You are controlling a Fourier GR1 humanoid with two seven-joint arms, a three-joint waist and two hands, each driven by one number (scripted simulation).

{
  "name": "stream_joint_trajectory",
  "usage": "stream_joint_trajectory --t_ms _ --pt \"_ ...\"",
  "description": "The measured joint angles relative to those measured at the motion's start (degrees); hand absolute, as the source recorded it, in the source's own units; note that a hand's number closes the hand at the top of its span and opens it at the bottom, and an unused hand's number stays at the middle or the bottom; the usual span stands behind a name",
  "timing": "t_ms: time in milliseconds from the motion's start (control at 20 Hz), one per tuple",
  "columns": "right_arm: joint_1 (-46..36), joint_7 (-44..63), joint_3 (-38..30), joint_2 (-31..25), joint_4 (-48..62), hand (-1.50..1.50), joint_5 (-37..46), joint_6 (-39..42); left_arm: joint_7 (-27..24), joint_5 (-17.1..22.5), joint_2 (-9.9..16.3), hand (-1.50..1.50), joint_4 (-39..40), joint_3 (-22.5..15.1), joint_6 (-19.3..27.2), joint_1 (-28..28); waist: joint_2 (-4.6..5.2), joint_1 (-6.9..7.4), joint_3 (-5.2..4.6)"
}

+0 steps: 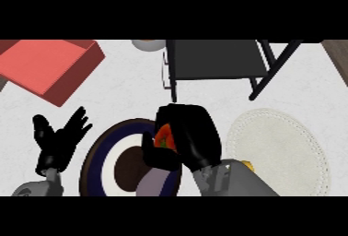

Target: Pick the tomato from the placemat and place it in the tiered shelf

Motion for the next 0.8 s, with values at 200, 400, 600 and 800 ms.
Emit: stream_joint_trajectory --t_ms 200,400,600,800 --pt "-8.2 10.0 -1.6 0.2 -6.7 1.50 2.0 1.3 -1.1 0.4 0.0 0.00 0.1 0.4 -0.6 0.7 -0.13 -0.43 -0.02" --pt "-16.4 14.4 -5.7 0.0 -10.0 1.50 2.1 3.8 -1.8 -0.2 -0.4 0.00 0.1 0.4 -0.2 0.8 -0.10 -0.55 0.02" --pt "-23.9 15.6 -12.5 -0.2 -9.9 1.50 1.3 6.3 -0.6 -0.1 -0.2 0.00 -0.1 0.7 -0.3 0.5 -0.04 -0.67 0.01" --pt "-30.2 15.6 -19.9 -0.8 -6.9 1.50 0.0 8.4 -1.0 -0.1 -0.4 0.00 -0.3 0.7 -0.4 0.6 0.04 -0.67 -0.01"
